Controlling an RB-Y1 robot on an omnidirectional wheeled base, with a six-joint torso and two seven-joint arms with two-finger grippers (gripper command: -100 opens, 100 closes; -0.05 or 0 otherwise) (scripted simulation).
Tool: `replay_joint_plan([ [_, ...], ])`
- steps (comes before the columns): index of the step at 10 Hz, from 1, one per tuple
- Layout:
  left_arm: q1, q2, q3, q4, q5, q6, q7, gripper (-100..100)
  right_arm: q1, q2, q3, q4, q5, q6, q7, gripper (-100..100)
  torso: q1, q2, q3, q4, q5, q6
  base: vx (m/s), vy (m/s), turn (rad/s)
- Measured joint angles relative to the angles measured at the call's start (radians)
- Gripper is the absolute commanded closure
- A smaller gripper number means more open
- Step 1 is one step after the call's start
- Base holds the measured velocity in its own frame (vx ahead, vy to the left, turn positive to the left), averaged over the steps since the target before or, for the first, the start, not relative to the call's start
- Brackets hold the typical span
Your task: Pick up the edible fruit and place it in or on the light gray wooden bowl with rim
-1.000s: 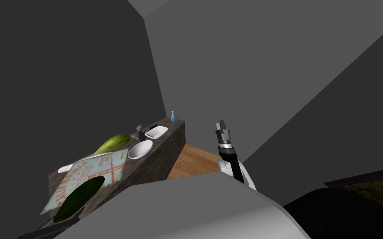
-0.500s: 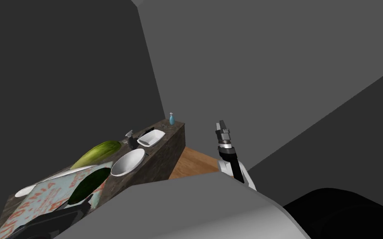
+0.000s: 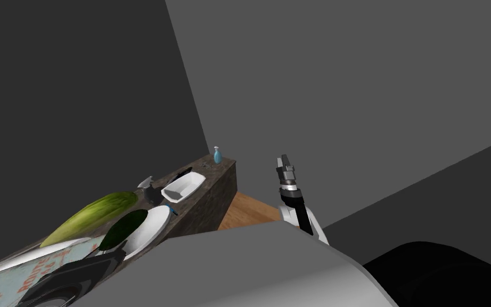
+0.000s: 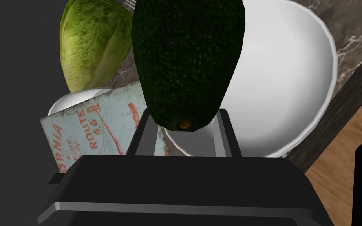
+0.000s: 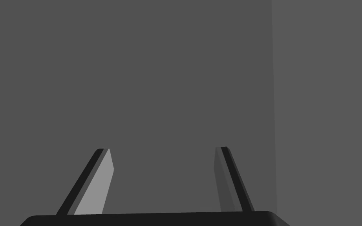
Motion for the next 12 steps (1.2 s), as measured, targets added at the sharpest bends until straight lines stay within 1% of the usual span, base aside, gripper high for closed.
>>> replay_joint_plan([
  [2,0.000,0.000,0.000,0.000,0.000,0.000,0.000,-100,0.000,0.000,0.000,0.000,0.000,0.000,0.000,0,0.002,0.008,0.005,0.002,0.000,0.000,0.005,-0.001,0.000],
  [4,0.000,0.000,0.000,0.000,0.000,0.000,0.000,-100,0.000,0.000,0.000,0.000,0.000,0.000,0.000,0,0.002,0.009,0.006,0.002,0.001,0.000,0.000,0.000,0.000],
  [5,0.000,0.000,0.000,0.000,0.000,0.000,0.000,0,0.000,0.000,0.000,0.000,0.000,0.000,0.000,0,0.002,0.009,0.006,0.002,0.001,0.000,0.000,0.000,0.000],
  [6,0.000,0.000,0.000,0.000,0.000,0.000,0.000,-100,0.000,0.000,0.000,0.000,0.000,0.000,0.000,0,0.002,0.009,0.006,0.002,0.001,0.000,-0.032,-0.030,-0.172],
  [7,-0.003,0.012,0.020,0.012,0.005,0.006,0.013,-100,0.000,0.000,0.000,0.000,0.000,0.000,0.000,0,0.001,0.011,0.007,0.003,0.000,0.000,-0.044,-0.083,-0.361],
  [8,0.008,0.027,0.048,0.024,0.020,0.011,0.036,-100,-0.001,0.000,0.000,0.000,0.000,0.000,0.000,0,-0.002,0.012,0.007,0.003,0.000,0.001,-0.055,-0.127,-0.357],
  [9,0.018,0.064,0.085,0.057,0.052,0.007,0.063,-100,-0.001,0.000,0.000,0.000,0.000,0.000,0.000,0,-0.005,0.013,0.008,0.003,-0.001,0.000,-0.084,-0.123,-0.282],
  [10,0.040,0.102,0.122,0.094,0.092,-0.010,0.088,-100,-0.001,0.000,0.000,0.000,0.000,0.000,0.000,0,-0.005,0.015,0.009,0.004,-0.001,0.000,-0.090,-0.118,-0.270],
  [11,0.053,0.113,0.148,0.115,0.105,-0.018,0.108,-100,-0.001,0.000,0.000,0.000,0.000,0.000,0.000,0,-0.006,0.016,0.010,0.004,-0.001,0.000,-0.061,-0.082,-0.077],
  [12,0.051,0.119,0.162,0.128,0.108,-0.018,0.120,-100,0.000,0.000,0.000,0.000,0.000,0.000,0.000,0,-0.003,0.015,0.009,0.004,-0.001,-0.001,-0.043,-0.066,-0.204],
])
